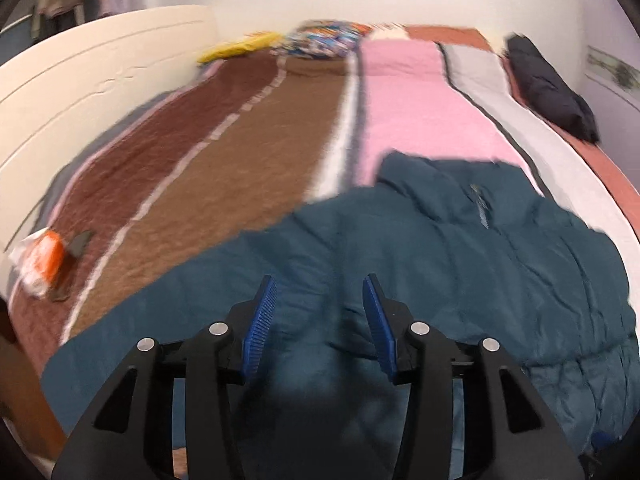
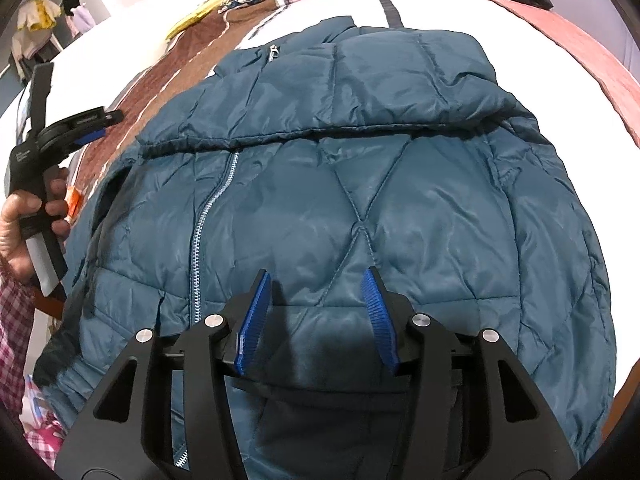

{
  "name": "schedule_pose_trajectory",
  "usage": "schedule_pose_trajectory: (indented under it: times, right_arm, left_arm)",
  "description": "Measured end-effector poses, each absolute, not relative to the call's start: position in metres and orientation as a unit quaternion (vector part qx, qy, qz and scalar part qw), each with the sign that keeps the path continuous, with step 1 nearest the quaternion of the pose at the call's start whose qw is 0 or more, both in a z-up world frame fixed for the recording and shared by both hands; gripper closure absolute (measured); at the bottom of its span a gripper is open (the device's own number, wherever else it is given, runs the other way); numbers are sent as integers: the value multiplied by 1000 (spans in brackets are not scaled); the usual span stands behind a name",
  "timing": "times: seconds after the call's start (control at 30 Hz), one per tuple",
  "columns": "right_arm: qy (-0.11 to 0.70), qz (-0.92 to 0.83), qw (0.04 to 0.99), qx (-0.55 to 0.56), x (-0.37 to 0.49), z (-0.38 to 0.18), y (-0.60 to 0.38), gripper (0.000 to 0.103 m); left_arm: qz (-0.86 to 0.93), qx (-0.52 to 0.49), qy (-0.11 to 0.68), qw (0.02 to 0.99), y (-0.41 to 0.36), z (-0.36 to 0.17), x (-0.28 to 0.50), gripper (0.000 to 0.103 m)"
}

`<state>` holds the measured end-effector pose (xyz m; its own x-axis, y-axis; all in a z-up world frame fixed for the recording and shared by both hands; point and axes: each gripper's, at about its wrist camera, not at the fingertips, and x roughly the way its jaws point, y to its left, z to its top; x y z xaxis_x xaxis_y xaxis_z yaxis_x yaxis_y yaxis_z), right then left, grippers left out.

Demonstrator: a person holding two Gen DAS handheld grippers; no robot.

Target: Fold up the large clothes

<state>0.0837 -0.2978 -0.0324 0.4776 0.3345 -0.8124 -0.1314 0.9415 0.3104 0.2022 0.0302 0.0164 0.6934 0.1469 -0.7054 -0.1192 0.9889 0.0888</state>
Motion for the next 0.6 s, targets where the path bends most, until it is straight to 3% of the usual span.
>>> schedule_pose_trajectory:
  times: [0.2, 0.47, 0.6]
  right_arm:
    - [494, 135, 853, 100, 84, -32, -296, 54]
    - [495, 135, 853, 93, 85, -30, -292, 54]
    - [492, 143, 854, 86, 84, -26, -285, 54]
  left_arm:
    - [61, 62, 456, 886, 12, -33, 222, 57]
    - [69, -1, 420, 905, 58, 9, 165, 37]
    - [105, -48, 426, 897, 109, 13, 119, 36]
